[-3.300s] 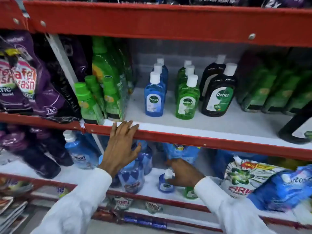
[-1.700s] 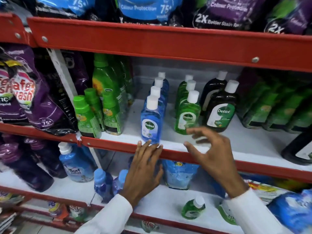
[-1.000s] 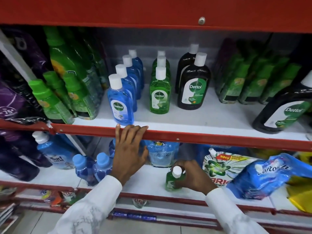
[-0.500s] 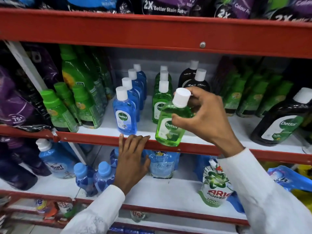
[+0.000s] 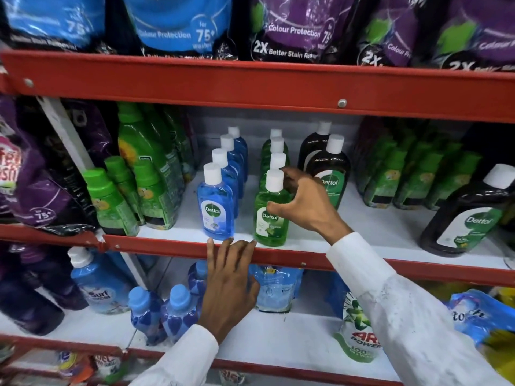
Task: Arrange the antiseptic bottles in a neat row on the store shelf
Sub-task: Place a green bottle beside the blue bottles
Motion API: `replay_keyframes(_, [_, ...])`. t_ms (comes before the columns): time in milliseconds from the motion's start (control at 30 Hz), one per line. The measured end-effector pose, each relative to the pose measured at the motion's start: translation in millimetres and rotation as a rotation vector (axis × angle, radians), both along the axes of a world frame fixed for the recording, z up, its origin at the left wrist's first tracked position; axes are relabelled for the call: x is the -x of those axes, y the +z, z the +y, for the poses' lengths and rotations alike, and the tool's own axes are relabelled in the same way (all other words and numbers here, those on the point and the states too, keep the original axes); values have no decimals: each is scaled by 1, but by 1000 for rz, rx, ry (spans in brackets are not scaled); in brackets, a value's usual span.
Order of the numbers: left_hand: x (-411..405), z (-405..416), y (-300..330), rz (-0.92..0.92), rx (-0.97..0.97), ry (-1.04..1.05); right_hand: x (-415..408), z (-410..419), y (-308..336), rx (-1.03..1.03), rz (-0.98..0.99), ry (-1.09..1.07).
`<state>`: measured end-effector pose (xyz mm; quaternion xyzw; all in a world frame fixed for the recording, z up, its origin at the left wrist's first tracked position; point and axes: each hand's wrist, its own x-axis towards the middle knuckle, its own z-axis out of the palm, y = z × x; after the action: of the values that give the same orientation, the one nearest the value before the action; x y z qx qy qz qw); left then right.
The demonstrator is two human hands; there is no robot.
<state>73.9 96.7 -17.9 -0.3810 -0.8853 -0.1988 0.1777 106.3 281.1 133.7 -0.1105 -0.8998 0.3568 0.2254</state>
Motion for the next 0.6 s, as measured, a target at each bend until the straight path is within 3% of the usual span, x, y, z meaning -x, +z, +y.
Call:
replay_keyframes(100, [-9, 12, 3, 20, 4, -10, -7, 3, -6, 7, 25, 6])
replay_keyframes(200, [-19, 32, 6, 67, 0, -98, -34, 16, -18, 61, 174, -62])
replay_keyframes(367, [-37, 63, 3, 114, -13, -150, -93, 52, -61, 75, 564, -553])
replay_keyframes(500, [-38, 69, -8, 193, -41, -125, -120, 99, -86, -16, 610, -941])
replay_keyframes(600, [-35, 68, -10, 209, -31, -124, -134, 136, -90, 8, 544, -1108])
